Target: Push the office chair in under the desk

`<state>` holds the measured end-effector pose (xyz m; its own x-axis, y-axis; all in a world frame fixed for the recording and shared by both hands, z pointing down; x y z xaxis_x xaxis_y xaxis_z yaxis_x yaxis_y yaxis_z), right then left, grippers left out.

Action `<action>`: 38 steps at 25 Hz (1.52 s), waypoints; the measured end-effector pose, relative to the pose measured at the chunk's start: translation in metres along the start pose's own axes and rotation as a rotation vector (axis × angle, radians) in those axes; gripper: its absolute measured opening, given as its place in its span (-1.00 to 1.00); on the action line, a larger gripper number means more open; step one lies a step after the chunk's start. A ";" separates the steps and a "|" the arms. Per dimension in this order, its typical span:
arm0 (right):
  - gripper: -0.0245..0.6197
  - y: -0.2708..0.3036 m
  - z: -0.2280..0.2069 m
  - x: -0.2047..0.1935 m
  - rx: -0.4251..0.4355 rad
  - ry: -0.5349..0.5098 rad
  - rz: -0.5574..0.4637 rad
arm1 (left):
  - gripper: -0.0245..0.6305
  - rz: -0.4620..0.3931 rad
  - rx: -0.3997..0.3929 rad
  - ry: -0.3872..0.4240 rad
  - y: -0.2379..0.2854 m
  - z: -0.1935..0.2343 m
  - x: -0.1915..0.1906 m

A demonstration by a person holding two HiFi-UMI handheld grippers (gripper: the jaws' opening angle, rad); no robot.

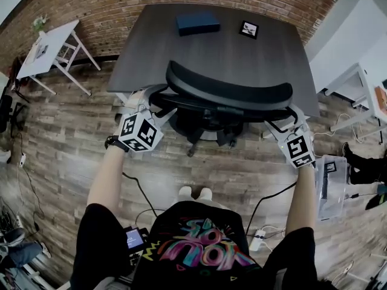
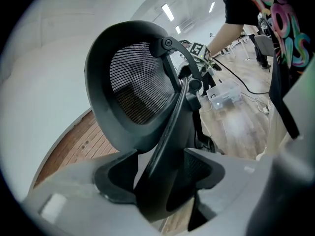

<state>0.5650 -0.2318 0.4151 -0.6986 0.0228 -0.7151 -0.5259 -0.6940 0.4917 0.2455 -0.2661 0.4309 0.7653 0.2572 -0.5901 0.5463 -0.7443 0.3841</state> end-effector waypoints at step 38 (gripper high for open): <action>-0.75 -0.100 0.073 0.102 -0.253 0.306 -0.384 | -0.63 -0.227 0.197 -0.746 -0.107 -0.039 0.112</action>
<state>0.5112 -0.1076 0.3291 -0.2872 0.1242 -0.9498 -0.5558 -0.8291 0.0597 0.2863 -0.1340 0.3511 0.1762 -0.0125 -0.9843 0.5376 -0.8364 0.1068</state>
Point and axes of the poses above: the fingertips, and each gripper's own axes: y forward along the fingers, z to its left, x out of its top, the point moved 2 cm from there along -y, backward along the fingers, and after that the axes turned 6 degrees about x, right-handed, at the moved point
